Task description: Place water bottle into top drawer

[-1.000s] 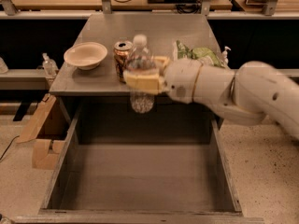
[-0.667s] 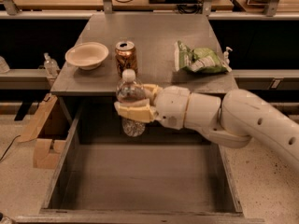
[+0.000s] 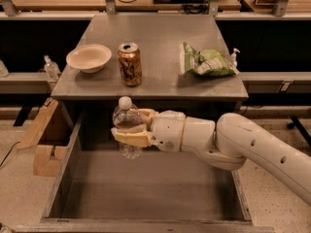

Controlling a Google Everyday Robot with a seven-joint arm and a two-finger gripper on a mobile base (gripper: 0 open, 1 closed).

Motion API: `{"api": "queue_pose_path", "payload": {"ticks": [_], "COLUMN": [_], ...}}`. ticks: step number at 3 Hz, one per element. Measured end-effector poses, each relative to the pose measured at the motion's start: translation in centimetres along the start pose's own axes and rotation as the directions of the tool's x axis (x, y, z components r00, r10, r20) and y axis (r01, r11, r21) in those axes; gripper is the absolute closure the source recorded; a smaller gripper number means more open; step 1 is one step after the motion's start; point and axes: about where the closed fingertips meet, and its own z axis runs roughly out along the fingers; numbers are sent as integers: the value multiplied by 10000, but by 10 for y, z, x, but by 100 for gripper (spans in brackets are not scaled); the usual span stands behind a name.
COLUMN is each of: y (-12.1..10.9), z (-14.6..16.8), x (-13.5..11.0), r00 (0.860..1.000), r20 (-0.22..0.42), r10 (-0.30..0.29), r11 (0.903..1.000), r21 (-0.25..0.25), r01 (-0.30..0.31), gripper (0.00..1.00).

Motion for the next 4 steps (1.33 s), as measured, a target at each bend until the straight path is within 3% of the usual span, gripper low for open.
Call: {"api": "queue_pose_path", "payload": {"ticks": [2, 3, 4], "y": [2, -1, -2], "z": [47, 69, 76], "x": [62, 98, 121], "r00": [9997, 9996, 9975], "r20": [116, 16, -339], "r10": [230, -264, -618], "r11": [9980, 9963, 9959], "r21": [-586, -814, -681], "r01": [-222, 265, 594], "gripper": [100, 100, 100]}}
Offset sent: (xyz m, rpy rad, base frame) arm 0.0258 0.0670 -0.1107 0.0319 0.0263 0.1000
